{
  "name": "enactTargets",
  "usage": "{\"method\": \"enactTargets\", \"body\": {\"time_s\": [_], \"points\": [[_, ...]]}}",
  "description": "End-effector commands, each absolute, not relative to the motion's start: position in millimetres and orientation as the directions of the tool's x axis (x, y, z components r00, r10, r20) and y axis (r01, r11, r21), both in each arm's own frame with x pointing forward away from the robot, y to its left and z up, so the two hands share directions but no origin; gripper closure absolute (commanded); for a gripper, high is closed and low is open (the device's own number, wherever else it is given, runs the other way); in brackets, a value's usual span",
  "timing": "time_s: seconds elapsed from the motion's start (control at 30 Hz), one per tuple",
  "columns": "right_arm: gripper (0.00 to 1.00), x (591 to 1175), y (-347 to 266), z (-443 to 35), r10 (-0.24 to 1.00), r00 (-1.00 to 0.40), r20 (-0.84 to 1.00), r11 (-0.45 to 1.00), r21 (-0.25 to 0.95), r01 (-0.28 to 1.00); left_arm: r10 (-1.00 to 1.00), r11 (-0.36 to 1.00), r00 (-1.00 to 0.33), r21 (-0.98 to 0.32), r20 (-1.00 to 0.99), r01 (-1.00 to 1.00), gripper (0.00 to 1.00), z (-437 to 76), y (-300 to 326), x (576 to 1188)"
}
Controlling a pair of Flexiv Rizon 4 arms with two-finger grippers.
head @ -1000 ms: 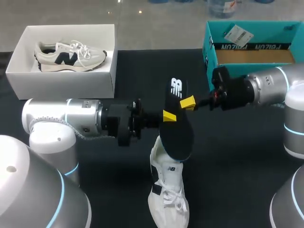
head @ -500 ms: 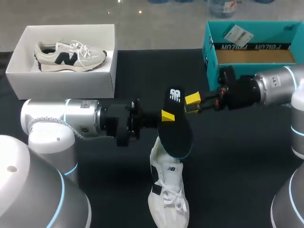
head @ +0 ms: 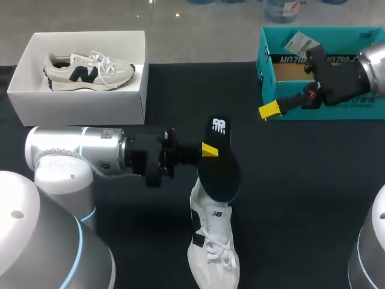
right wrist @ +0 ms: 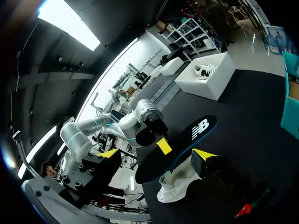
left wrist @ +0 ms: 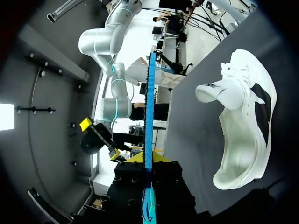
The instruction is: Take the shoe out of the shoebox, open the shoe tongue, remove and reinsert the insole, then place the shoe into the shoebox
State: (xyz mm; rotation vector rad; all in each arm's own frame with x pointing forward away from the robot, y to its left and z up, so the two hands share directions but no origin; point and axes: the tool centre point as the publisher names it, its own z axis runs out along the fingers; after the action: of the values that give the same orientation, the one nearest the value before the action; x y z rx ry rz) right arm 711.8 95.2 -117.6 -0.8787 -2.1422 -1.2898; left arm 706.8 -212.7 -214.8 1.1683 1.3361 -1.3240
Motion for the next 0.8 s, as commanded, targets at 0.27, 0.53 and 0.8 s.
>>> {"method": "enactTargets", "body": {"time_s": [0.27,0.53,0.8], "points": [[0.0,713.7,101.9,-83.6,0.447,-0.813,0.374,0.701,0.418,0.578,0.014,-0.021,-0.142,-0.142,-0.99,0.99,1.0,-212.0,-210.8,704.6],[0.0,713.7,101.9,-83.6,0.447,-0.813,0.374,0.701,0.418,0.578,0.01,-0.023,-0.138,-0.138,-0.99,0.99,1.0,-211.0,-209.7,702.9],[0.0,714.8,108.6,-84.3,0.412,-0.839,0.354,0.736,0.414,0.536,0.011,-0.03,-0.134,-0.134,-0.991,0.991,1.0,-210.0,-209.0,699.9]]}}
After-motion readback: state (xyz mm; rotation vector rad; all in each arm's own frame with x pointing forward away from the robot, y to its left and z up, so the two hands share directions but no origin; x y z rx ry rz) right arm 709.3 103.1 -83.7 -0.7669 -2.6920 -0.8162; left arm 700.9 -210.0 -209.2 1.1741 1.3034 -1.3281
